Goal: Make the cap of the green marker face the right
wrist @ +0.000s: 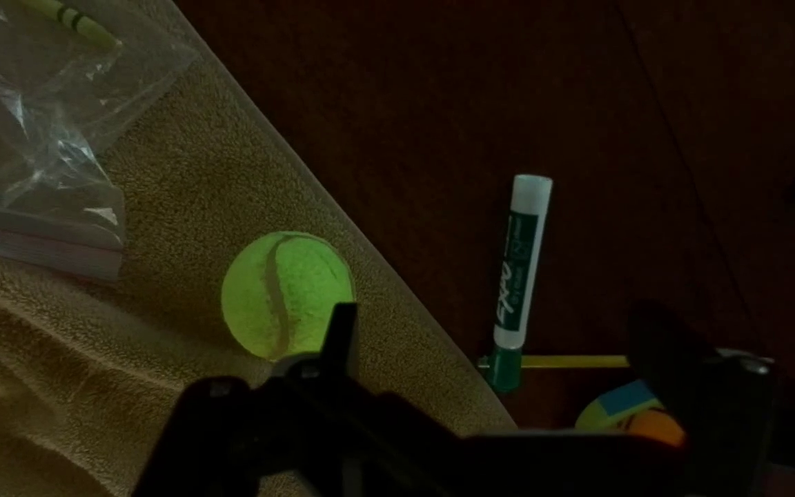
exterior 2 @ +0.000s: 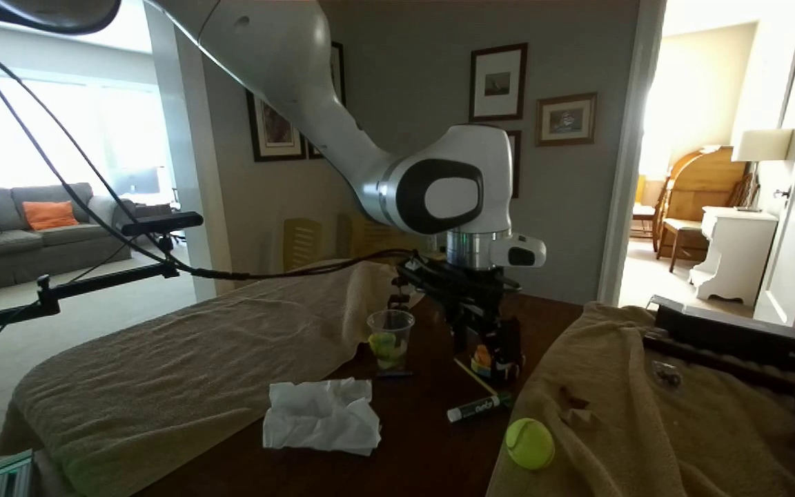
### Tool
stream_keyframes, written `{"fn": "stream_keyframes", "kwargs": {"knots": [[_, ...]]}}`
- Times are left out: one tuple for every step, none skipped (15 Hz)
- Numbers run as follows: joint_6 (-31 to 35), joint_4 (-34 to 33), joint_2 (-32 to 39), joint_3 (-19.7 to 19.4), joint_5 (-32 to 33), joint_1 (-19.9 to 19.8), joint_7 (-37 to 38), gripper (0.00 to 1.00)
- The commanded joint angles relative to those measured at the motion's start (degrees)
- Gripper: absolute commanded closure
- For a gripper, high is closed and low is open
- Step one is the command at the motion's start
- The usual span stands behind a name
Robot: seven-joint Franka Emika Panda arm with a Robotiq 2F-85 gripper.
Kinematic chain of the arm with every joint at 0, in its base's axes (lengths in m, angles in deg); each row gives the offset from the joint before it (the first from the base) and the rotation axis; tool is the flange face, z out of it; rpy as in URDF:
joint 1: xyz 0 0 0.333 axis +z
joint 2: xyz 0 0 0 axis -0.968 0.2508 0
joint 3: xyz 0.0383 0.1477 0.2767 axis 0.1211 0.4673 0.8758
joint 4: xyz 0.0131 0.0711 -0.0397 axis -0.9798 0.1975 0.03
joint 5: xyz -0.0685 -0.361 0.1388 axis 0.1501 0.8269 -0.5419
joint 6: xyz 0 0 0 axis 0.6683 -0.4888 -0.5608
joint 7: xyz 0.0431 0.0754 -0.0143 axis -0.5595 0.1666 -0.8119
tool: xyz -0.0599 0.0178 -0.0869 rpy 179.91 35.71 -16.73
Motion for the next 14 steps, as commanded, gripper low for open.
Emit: {"fn": "stream_keyframes", "kwargs": {"knots": [[-0.1, -0.1, 0.0, 0.5, 0.3, -0.5, 0.2, 0.00], [-0.1, -0.1, 0.0, 0.5, 0.3, -0.5, 0.2, 0.00], [-0.1, -0.9, 0.8, 0.1, 0.7, -0.5, 0.9, 0.00], [0.2, -1.1, 1.6, 0.0, 0.5, -0.7, 1.1, 0.00], [0.6, -1.1, 2.3, 0.1, 0.0, -1.0, 0.9, 0.00], [0.8, -1.2, 2.9, 0.2, -0.4, -1.2, 0.9, 0.00], [1.0, -1.3, 3.7, 0.4, -0.7, -1.4, 0.8, 0.00], [0.8, -1.4, 4.2, 0.8, -1.4, -1.7, 0.4, 0.00], [1.1, -1.5, 4.8, 1.1, -1.8, -1.8, 0.5, 0.00], [1.5, -1.4, 5.3, 1.2, -2.0, -1.7, 0.8, 0.00], [2.5, -1.4, 5.9, 1.5, -2.2, -1.6, 1.1, 0.00], [3.4, -1.4, 6.4, 1.8, -2.4, -1.6, 1.0, 0.00], [5.0, -1.3, 6.9, 2.1, -2.4, -1.4, 1.1, 0.00], [6.1, -1.4, 7.4, 2.4, -2.3, -1.3, 1.0, 0.00]]}}
